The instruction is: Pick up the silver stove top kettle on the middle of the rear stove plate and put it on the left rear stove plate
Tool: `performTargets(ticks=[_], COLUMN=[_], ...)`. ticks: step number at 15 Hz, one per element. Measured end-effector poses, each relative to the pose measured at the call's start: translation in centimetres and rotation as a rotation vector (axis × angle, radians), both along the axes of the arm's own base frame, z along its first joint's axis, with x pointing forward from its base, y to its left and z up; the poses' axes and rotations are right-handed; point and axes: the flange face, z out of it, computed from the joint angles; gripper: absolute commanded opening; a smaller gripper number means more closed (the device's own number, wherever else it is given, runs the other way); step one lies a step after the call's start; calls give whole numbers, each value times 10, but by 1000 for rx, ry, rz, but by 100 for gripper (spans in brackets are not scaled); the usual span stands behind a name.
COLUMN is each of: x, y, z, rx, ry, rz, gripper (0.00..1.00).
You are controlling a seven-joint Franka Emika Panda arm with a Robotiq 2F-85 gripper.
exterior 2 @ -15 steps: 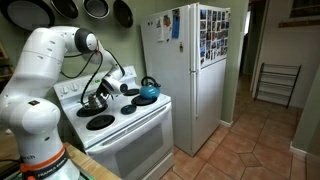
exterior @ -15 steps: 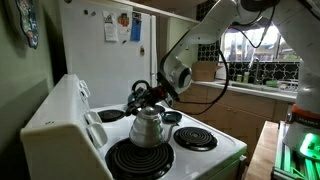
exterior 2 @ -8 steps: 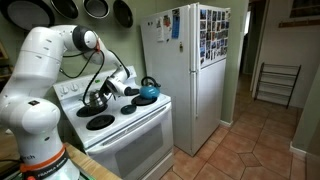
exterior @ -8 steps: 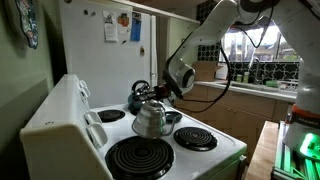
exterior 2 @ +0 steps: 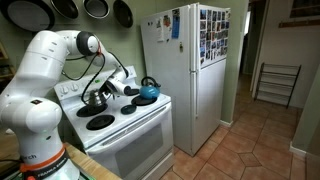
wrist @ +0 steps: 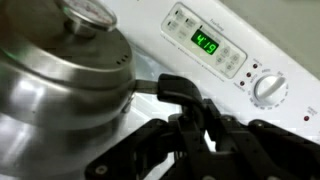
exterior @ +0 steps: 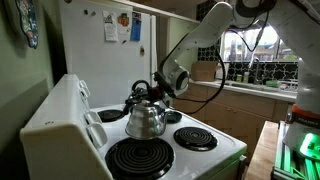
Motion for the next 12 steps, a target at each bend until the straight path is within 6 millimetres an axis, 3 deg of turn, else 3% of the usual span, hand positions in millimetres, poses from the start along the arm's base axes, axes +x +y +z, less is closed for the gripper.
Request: performTargets(ticks=[2,5,6,12], x=[-2,0,1,1], y=[9,3,1,5], z=[-2,-6,-6,-12], rx=[-17,-24,-26,-30], ry=[-5,-5,-6,-7], rz=[8,0,-4,7], gripper=[18,18,4,4])
